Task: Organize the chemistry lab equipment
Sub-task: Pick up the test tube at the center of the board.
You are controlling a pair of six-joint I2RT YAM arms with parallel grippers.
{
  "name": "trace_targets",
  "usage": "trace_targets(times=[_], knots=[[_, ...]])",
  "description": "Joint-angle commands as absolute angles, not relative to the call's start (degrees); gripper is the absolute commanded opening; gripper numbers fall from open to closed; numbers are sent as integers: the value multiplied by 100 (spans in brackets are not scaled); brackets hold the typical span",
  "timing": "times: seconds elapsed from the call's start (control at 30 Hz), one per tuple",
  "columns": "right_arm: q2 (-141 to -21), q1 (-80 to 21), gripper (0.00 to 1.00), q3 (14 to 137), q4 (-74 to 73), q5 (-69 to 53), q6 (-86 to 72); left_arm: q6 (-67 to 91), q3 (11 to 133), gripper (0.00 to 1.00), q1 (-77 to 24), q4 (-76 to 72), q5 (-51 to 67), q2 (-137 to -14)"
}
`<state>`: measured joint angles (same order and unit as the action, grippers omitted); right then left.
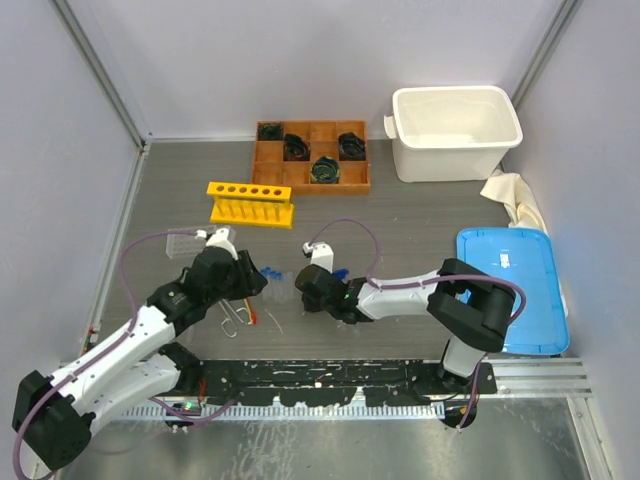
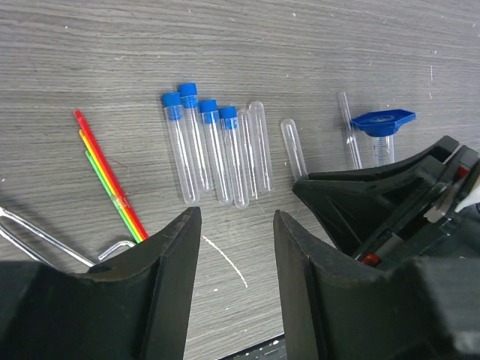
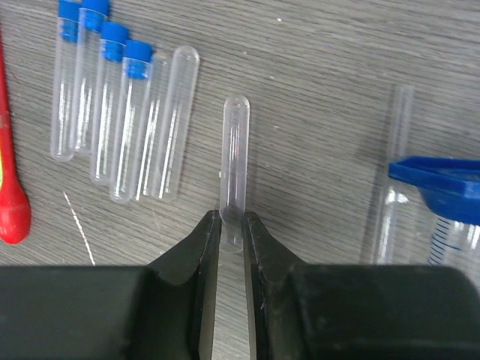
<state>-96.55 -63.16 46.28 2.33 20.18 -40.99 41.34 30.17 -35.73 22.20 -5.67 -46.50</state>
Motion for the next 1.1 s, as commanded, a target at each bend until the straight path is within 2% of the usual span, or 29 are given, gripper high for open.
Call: trace_targets(times=[0.0, 0.27, 0.37, 0.47, 0.63, 0.8, 1.07], knots=[[-9281, -6354, 13, 4328, -64, 2413, -4269, 4109, 3204, 45, -3598, 1794, -380, -4825], [-8667, -7339, 10, 4164, -235, 4337, -4263, 4140, 3297, 45, -3609, 1498, -116, -5147], [-8583, -7810, 3, 4139, -92, 4995, -4236, 4219, 3316, 45, -3612, 1380, 46, -5203], [-8432, -8202, 1, 3933, 404, 5356, -4052, 4299, 3333, 45, -3632, 1283, 159, -5212], [-8078, -8483, 1, 3454, 1407, 5549, -3747, 4388, 3329, 45, -3662, 1193, 259, -5158], [-7786, -8537, 1, 3005, 2567, 5163, -3254, 4492, 3284, 45, -3761, 1040, 285, -5261], [-8113, -8545, 1, 3305, 2834, 4796, -2940, 4641, 3302, 45, -4165, 745, 188, -5471]])
